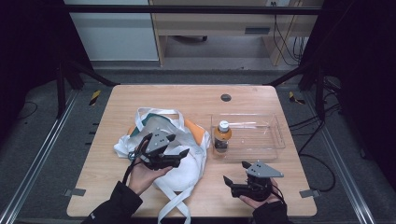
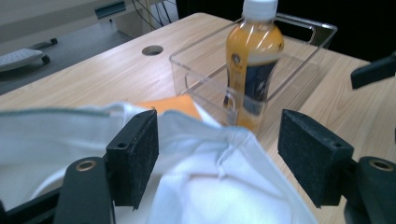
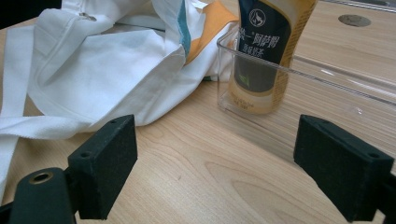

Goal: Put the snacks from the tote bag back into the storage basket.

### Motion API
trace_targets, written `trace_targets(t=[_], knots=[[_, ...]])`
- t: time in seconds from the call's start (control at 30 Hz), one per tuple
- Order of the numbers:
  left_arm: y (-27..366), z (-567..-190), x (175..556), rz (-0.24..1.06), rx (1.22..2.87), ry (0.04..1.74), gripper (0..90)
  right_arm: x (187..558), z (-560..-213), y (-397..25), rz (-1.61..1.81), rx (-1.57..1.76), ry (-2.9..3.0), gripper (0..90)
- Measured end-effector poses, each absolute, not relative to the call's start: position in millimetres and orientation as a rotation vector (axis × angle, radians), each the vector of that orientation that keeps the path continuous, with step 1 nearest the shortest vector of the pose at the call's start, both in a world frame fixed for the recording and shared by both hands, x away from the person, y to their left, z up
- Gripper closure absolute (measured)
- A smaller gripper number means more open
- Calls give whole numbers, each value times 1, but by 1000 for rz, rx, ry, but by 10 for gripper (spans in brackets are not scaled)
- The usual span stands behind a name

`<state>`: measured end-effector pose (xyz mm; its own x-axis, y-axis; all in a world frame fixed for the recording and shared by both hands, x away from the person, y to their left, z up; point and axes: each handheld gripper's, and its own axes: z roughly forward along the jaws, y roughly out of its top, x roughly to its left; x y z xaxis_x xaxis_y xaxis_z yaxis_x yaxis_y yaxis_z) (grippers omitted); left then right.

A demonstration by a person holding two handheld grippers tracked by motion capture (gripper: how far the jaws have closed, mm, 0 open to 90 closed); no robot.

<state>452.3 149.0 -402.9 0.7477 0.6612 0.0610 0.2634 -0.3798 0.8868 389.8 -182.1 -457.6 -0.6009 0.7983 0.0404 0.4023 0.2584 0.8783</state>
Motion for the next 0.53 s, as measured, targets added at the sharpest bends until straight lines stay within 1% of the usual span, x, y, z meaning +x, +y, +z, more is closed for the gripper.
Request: trace_targets(t=[0.37, 0.53], knots=[[195, -434, 439, 503, 1953, 802, 283, 391, -458, -184, 1282, 1106, 2107, 142], [208, -442, 434, 508, 1953, 843, 281, 390, -458, -184, 1278, 1104, 2113, 145]])
